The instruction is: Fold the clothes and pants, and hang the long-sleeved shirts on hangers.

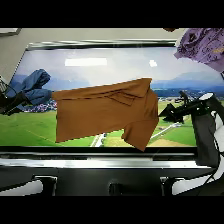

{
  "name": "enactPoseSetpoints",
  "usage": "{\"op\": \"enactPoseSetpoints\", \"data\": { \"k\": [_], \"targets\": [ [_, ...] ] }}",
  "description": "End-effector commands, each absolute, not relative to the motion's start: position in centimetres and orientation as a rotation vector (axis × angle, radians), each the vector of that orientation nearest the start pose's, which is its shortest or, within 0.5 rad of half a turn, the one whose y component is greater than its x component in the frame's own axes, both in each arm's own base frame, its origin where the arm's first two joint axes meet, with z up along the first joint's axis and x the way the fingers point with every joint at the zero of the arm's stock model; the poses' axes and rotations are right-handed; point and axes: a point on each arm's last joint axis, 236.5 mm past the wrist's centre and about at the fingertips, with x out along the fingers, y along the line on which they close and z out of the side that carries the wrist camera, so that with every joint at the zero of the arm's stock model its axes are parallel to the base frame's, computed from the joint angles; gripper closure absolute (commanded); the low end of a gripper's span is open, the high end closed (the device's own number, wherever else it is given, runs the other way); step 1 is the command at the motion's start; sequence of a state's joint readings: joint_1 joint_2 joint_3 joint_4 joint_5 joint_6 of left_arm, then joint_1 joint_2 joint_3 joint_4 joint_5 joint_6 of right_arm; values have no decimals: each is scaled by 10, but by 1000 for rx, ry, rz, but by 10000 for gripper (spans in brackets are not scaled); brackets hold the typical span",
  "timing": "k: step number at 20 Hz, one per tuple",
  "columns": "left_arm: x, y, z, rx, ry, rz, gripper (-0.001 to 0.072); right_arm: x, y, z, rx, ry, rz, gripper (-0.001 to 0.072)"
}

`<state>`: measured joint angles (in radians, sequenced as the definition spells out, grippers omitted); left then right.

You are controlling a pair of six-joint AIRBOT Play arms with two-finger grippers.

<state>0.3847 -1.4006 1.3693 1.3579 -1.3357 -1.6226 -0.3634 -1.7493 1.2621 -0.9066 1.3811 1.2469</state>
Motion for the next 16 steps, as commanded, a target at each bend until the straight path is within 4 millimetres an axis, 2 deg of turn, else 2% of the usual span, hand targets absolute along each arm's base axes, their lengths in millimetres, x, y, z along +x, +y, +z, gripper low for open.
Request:
{"op": "enactPoseSetpoints", "data": {
  "k": [1, 4, 6, 8, 9, 10, 12, 16],
  "targets": [
    [386, 103, 28, -484, 1301, 215, 92, 382, 24, -97, 756, 1543, 364, 296],
    [384, 102, 28, -485, 1308, 214, 93, 386, 39, -101, 702, 1545, 377, 313],
    [382, 101, 27, -487, 1317, 213, 93, 382, 45, -106, 654, 1572, 374, 377],
    [376, 104, 26, -494, 1336, 222, 92, 379, 47, -108, 634, 1588, 370, 548],
    [370, 107, 24, -503, 1346, 229, 92, 380, 49, -106, 644, 1587, 376, 593],
    [359, 110, 17, -521, 1355, 247, 92, 379, 49, -106, 647, 1591, 379, 658],
    [330, 112, -3, -596, 1352, 285, 92, 375, 50, -105, 646, 1605, 387, 678],
    [268, 74, -47, -814, 1348, 233, 92, 371, 52, -103, 649, 1621, 399, 678]
  ]
}}
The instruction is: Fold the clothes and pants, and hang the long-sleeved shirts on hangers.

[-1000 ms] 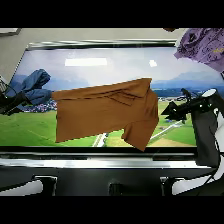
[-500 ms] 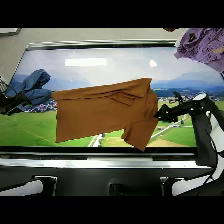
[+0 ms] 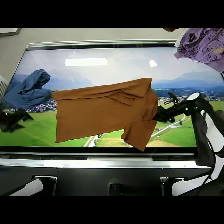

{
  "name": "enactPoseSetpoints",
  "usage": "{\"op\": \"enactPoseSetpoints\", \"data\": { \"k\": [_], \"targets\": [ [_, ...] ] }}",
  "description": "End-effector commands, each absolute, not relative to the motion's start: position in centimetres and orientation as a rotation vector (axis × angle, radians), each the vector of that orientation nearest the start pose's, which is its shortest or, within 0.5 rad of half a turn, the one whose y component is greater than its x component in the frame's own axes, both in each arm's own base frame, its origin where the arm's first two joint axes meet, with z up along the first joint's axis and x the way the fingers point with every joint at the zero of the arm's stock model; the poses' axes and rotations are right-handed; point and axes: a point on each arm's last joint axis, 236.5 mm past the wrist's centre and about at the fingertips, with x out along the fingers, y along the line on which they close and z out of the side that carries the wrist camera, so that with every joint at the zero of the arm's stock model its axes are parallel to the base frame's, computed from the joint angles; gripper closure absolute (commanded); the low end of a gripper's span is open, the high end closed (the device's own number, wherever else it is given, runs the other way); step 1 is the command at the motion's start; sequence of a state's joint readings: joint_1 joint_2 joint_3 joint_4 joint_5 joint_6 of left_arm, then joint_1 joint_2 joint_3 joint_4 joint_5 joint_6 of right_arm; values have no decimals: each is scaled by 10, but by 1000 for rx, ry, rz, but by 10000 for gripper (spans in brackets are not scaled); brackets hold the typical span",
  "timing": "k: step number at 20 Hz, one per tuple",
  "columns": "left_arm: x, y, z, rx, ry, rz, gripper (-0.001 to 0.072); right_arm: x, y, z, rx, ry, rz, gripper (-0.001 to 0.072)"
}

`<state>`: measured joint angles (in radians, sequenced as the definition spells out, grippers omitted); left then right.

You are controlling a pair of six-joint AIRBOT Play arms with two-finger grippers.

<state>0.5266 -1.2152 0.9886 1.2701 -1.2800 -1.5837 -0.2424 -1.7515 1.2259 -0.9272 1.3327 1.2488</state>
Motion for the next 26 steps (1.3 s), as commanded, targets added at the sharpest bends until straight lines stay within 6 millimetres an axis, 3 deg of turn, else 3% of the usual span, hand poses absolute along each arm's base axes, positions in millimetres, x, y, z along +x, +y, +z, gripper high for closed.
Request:
{"op": "enactPoseSetpoints", "data": {
  "k": [1, 4, 8, 13, 26],
  "targets": [
    [256, 69, -57, -852, 1358, 237, 92, 370, 52, -103, 650, 1626, 402, 678],
    [240, 49, -79, -955, 1374, 176, 92, 367, 53, -102, 654, 1636, 410, 679],
    [251, 23, -82, -1050, 1336, 58, 92, 365, 55, -100, 669, 1649, 406, 678],
    [254, 13, -90, -1131, 1356, 41, 92, 363, 55, -99, 674, 1660, 410, 678],
    [243, -25, -107, -1118, 1512, -49, 110, 360, 57, -96, 678, 1666, 421, 678]
  ]
}}
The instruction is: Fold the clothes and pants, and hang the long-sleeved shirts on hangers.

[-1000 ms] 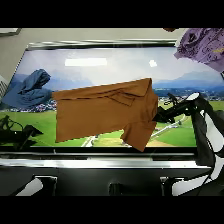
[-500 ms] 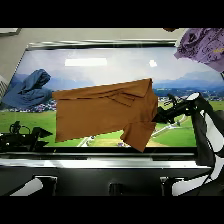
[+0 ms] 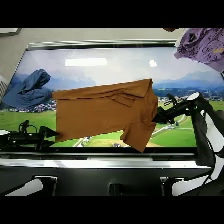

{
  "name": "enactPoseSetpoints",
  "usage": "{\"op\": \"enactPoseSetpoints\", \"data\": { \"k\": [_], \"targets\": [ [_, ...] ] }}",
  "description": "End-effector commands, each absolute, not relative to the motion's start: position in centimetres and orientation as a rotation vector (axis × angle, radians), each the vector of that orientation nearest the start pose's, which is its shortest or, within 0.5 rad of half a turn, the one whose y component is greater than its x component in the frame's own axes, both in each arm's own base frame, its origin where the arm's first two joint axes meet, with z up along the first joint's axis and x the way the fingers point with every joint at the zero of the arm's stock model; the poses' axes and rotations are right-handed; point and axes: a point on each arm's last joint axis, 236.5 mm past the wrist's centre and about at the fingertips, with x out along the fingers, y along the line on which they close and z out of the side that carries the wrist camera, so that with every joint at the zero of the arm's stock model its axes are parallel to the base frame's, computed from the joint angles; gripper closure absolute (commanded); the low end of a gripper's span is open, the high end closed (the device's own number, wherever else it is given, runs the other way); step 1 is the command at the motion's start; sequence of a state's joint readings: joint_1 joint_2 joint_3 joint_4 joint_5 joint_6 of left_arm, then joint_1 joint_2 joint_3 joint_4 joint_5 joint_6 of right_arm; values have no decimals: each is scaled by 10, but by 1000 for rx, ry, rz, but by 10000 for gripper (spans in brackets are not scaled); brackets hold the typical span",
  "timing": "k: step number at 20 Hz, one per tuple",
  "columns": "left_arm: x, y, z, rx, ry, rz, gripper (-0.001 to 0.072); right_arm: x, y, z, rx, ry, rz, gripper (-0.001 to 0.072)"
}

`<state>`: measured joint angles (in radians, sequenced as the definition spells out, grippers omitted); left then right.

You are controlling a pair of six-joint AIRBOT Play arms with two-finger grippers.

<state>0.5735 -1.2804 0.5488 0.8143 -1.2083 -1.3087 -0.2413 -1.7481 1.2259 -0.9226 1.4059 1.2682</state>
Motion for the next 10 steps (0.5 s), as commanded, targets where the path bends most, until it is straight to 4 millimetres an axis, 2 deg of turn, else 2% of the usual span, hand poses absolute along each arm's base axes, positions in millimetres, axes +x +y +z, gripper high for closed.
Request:
{"op": "enactPoseSetpoints", "data": {
  "k": [1, 2, 3, 6, 8, 10],
  "targets": [
    [244, -25, -107, -1115, 1512, -49, 118, 360, 57, -96, 678, 1667, 421, 678],
    [245, -24, -108, -1113, 1507, -45, 297, 360, 57, -96, 679, 1669, 422, 678],
    [246, -23, -108, -1111, 1502, -39, 421, 359, 58, -96, 679, 1671, 424, 678],
    [249, -19, -111, -1103, 1485, -23, 535, 360, 57, -94, 675, 1666, 425, 678],
    [250, -18, -111, -1101, 1480, -17, 537, 360, 57, -92, 673, 1663, 426, 678],
    [250, -18, -111, -1099, 1479, -18, 688, 360, 57, -90, 670, 1658, 426, 678]
  ]
}}
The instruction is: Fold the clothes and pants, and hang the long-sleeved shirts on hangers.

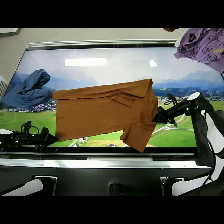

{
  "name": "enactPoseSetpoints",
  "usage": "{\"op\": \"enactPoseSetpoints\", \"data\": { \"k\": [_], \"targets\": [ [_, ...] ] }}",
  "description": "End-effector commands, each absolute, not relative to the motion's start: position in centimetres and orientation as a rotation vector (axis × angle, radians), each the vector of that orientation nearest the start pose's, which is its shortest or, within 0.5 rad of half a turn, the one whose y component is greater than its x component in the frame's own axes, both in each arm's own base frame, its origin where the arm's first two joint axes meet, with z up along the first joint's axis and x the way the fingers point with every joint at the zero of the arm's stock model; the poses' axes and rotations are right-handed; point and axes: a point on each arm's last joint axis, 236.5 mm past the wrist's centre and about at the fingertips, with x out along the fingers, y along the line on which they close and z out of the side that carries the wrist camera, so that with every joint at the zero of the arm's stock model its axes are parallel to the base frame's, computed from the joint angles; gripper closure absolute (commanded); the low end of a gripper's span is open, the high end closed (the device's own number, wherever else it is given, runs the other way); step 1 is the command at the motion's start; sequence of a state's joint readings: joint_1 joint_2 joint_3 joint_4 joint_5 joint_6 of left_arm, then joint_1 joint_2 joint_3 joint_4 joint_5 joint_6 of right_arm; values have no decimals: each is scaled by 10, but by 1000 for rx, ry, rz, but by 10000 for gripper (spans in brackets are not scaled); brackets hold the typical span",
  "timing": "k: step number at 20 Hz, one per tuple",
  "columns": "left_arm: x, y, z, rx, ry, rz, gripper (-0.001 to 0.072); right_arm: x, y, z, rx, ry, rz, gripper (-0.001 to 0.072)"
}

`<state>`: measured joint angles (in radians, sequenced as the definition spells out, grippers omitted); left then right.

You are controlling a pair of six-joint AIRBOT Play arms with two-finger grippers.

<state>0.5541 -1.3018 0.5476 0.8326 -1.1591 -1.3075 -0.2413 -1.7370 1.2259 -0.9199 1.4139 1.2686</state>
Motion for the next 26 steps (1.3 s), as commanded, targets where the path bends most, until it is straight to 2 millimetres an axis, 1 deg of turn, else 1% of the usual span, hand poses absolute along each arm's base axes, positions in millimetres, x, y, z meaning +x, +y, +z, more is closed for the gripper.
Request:
{"op": "enactPoseSetpoints", "data": {
  "k": [1, 3, 4, 5, 6, 7, 8, 9, 10, 11, 12, 13, 14, 15, 16, 17, 18, 19, 20, 21, 22, 24, 26],
  "targets": [
    [251, -18, -111, -1096, 1478, -21, 688, 360, 58, -88, 670, 1655, 429, 678],
    [255, -19, -105, -1066, 1464, -78, 689, 360, 61, -81, 681, 1650, 447, 679],
    [260, -18, -98, -1055, 1450, -99, 689, 365, 68, -71, 712, 1619, 467, 679],
    [270, -16, -90, -1044, 1422, -114, 690, 377, 78, -54, 761, 1549, 509, 679],
    [285, -12, -77, -1021, 1373, -128, 690, 395, 91, -29, 815, 1434, 573, 680],
    [304, -9, -62, -996, 1318, -145, 691, 414, 99, -3, 858, 1313, 609, 681],
    [328, -6, -41, -962, 1250, -173, 691, 433, 99, 25, 866, 1190, 614, 681],
    [352, -5, -17, -919, 1182, -204, 691, 449, 94, 48, 837, 1099, 596, 681],
    [380, -5, 19, -869, 1094, -245, 691, 463, 88, 77, 789, 1006, 582, 681],
    [404, -4, 57, -813, 1009, -281, 691, 478, 81, 116, 738, 893, 570, 681],
    [426, -3, 104, -739, 914, -308, 691, 490, 75, 158, 691, 782, 561, 682],
    [443, -2, 156, -664, 807, -335, 691, 499, 68, 209, 640, 652, 549, 682],
    [453, -1, 207, -601, 704, -352, 691, 501, 63, 265, 581, 516, 542, 682],
    [457, 0, 258, -543, 602, -361, 691, 496, 60, 319, 532, 391, 536, 682],
    [454, 4, 308, -479, 504, -347, 692, 484, 55, 375, 482, 269, 510, 682],
    [446, 10, 349, -424, 427, -309, 692, 466, 51, 421, 427, 172, 484, 682],
    [432, 18, 389, -365, 350, -247, 692, 442, 50, 462, 364, 86, 461, 682],
    [415, 28, 421, -325, 284, -175, 692, 412, 50, 499, 303, 8, 434, 682],
    [393, 36, 451, -302, 216, -98, 692, 379, 51, 529, 250, -64, 406, 682],
    [369, 42, 473, -289, 160, -35, 692, 345, 53, 552, 206, -128, 382, 682],
    [347, 47, 486, -279, 123, 21, 692, 316, 53, 565, 164, -166, 346, 682],
    [304, 53, 498, -267, 73, 115, 692, 263, 48, 577, 104, -195, 258, 682],
    [267, 60, 505, -228, 31, 201, 692, 224, 41, 579, 62, -205, 179, 682]
  ]
}}
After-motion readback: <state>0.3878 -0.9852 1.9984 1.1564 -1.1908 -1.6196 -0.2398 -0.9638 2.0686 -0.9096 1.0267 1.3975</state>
